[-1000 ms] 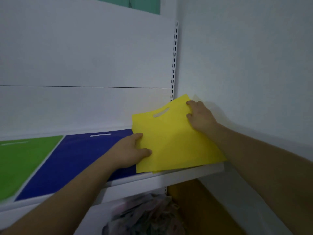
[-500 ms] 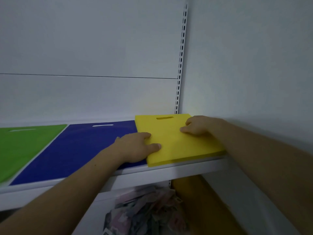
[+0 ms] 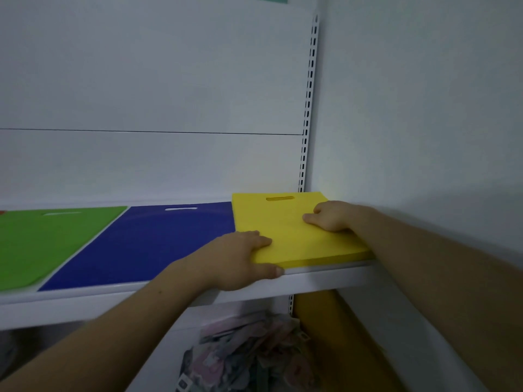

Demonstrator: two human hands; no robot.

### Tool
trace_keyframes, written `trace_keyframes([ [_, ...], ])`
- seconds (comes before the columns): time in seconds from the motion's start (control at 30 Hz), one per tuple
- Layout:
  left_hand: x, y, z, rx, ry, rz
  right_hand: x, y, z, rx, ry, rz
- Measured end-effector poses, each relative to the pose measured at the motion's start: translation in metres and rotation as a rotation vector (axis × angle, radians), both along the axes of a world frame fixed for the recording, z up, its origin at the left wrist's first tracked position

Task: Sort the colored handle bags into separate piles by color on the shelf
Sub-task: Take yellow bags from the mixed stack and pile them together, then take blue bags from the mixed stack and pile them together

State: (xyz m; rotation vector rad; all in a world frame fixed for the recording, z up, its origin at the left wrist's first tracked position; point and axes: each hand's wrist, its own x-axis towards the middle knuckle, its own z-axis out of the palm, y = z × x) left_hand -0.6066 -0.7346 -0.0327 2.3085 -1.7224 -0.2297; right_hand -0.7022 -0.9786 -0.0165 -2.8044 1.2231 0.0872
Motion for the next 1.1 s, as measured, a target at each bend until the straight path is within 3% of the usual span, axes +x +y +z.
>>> trace_keyframes([
  [0.3,-0.009,0.001,0.005,0.011,0.008,0.048,0.003,-0.003,0.005,-0.022,0.008,0.052],
  [0.6,0.01,0.035,0.025,-0.125,0.045,0.217,0.029,0.044,0.028,-0.086,-0.109,0.213],
  [0.83,0.045,0.121,0.036,-0.206,0.009,0.36,0.076,0.125,0.046,-0.105,-0.18,0.326],
  [1.1,0.102,0.284,0.037,-0.206,-0.064,0.569,0.168,0.275,0.052,-0.115,-0.179,0.52],
])
